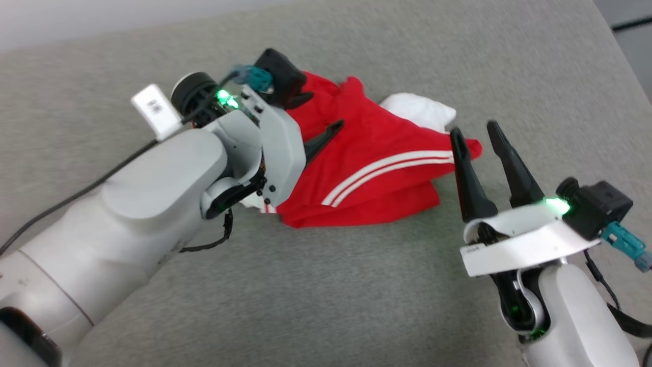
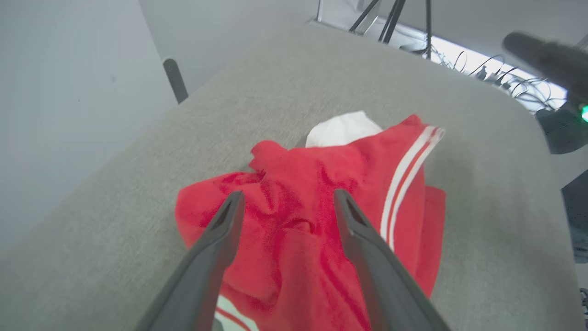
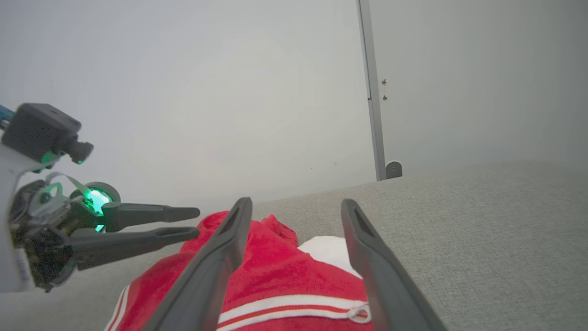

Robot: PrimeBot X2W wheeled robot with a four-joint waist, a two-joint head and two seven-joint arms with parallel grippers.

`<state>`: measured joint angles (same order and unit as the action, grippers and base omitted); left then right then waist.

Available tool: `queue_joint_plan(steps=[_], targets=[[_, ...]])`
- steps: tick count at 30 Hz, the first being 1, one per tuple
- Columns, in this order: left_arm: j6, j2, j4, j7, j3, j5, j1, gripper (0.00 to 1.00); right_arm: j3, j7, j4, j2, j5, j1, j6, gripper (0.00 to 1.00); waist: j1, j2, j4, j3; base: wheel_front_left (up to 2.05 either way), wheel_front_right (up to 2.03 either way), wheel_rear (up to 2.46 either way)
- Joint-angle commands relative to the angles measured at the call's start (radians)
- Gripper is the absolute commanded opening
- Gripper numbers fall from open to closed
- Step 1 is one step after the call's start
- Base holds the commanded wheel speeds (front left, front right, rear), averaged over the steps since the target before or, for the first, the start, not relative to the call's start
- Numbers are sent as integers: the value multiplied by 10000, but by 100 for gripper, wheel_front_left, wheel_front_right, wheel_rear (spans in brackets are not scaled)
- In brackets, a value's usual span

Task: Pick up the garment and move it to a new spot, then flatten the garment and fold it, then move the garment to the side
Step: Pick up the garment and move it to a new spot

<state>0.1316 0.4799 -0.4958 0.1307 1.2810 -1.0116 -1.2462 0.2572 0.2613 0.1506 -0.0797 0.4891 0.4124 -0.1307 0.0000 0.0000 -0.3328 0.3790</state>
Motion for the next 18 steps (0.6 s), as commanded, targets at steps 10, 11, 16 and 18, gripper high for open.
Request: queue_joint_plan(steps=[10, 11, 16, 18], targets=[[-24, 275, -1190, -3225, -10, -1602, 1828, 100, -414, -215, 879, -1091, 250, -1001, -1, 100, 0, 0, 2359, -2222, 0, 0, 0], [-22, 298, -1291, -3462, -38, -1740, 2092, 100, -493, -246, 944, -1220, 236, -1130, -1, 100, 0, 0, 2517, -2358, 0, 0, 0], [-24, 596, -1595, -3919, -584, -2172, 3215, 100, -780, -521, 959, -1573, 117, -1559, -1, 100, 0, 0, 3026, -2711, 0, 0, 0], [-24, 728, -1635, -3963, -1412, -2117, 3721, 100, -930, -670, 898, -1734, 66, -1840, -1, 100, 0, 0, 3265, -2851, 0, 0, 0]])
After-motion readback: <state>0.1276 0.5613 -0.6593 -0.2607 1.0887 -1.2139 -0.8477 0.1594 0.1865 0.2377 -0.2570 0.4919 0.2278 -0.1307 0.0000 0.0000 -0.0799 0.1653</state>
